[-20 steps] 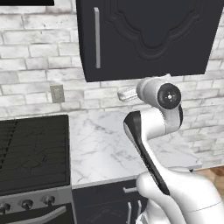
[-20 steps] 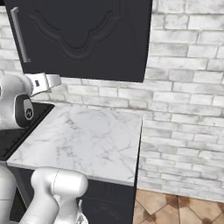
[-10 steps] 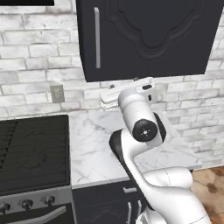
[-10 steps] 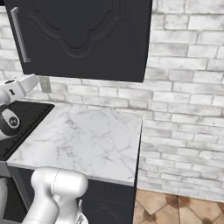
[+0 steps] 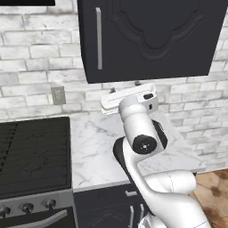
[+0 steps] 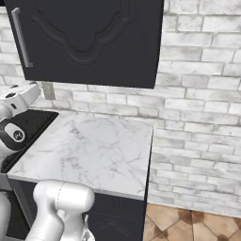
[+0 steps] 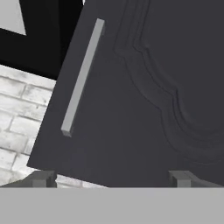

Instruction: The dining table condiment station is running low on ketchup. Refill the condiment station by opening the cabinet and taking the ketchup from the cabinet and placing it on the dining table.

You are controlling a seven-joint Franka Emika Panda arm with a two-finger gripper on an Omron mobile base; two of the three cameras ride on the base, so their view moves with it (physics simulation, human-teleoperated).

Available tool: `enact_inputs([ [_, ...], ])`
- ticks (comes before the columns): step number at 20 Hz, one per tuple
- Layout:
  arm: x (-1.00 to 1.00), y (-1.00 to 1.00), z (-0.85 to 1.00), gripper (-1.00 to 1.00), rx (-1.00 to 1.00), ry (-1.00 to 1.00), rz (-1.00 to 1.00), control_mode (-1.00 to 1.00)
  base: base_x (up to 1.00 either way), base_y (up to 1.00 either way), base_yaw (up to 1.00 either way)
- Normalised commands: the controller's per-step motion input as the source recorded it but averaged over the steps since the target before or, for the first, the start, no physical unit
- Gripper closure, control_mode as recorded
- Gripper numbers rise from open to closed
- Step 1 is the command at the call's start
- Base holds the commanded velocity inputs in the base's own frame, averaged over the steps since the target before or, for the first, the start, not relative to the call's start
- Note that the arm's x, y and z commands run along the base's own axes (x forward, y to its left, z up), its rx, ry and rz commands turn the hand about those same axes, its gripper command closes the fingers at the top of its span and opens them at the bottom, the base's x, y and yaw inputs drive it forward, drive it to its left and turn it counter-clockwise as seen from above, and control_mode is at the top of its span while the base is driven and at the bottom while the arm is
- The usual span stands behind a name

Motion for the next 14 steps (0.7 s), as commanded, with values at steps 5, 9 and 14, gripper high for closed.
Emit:
enact_inputs([
  [5, 0.01, 0.37, 0.51, -1.0, -0.04, 0.0, 0.0, -1.0, 0.0, 0.0, 0.0],
  [9, 0.19, 0.37, 0.59, -1.0, -0.05, 0.02, 0.0, -1.0, 0.0, 0.0, 0.0],
  [14, 0.32, 0.2, 0.39, -1.0, -0.01, 0.02, 0.0, -1.0, 0.0, 0.0, 0.0],
])
